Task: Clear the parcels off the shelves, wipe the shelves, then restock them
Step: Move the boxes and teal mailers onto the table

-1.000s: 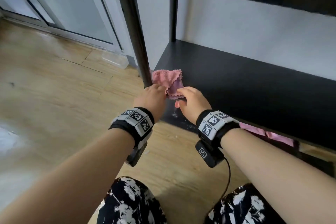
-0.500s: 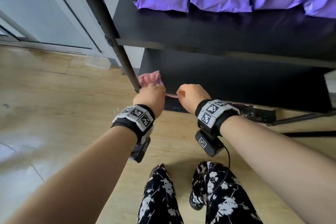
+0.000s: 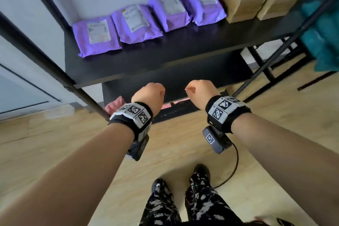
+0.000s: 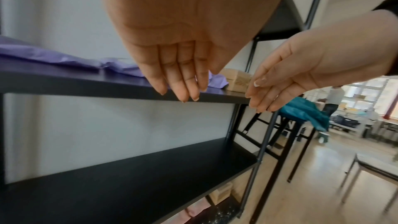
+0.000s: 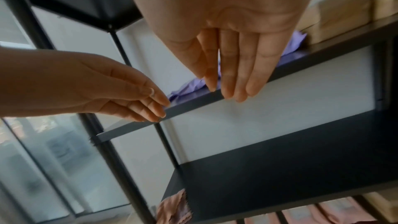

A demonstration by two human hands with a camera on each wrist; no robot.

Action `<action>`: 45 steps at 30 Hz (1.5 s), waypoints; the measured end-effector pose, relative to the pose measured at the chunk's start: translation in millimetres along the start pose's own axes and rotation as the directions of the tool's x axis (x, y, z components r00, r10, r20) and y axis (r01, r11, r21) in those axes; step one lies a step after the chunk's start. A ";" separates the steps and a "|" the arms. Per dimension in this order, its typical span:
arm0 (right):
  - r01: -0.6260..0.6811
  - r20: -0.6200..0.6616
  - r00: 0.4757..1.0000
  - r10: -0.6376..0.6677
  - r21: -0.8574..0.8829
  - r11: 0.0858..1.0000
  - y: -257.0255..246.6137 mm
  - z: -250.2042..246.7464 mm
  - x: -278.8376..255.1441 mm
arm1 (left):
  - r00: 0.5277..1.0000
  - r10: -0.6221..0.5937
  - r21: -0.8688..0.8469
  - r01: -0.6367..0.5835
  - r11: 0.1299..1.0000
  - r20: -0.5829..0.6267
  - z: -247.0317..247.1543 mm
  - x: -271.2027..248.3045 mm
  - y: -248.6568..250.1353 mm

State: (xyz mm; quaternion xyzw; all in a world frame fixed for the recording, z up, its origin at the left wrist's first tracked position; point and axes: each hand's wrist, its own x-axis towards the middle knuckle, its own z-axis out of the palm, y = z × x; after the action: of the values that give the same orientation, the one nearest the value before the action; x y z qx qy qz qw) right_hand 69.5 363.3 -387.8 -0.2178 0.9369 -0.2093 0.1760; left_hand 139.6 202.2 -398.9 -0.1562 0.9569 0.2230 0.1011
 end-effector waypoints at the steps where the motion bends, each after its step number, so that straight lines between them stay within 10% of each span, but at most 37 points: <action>1: -0.023 -0.031 0.999 0.023 0.015 1.000 10.2 -9.9 -6.3 | 1.000 0.030 -0.003 -0.030 1.000 0.002 -0.2 1.4 14.2; 15: -0.171 -0.344 0.919 0.192 0.091 0.981 204.4 -162.5 -48.1 | 0.922 0.384 0.055 -0.381 0.923 -0.049 26.9 62.9 261.0; 28: -0.273 -0.366 0.884 0.290 0.097 0.957 423.3 -300.6 -47.3 | 0.875 0.484 0.067 -0.482 0.874 -0.011 96.0 137.6 507.8; 45: -0.415 -0.404 0.821 0.403 0.063 0.908 657.4 -457.5 69.4 | 0.850 0.524 -0.026 -0.523 0.852 0.062 167.2 344.2 756.4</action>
State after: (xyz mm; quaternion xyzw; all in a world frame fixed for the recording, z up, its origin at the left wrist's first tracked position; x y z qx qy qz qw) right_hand -401.6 1011.5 -323.6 0.0341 0.9802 -0.1944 0.0142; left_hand -420.2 835.8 -337.7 0.1173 0.9585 0.2510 0.0676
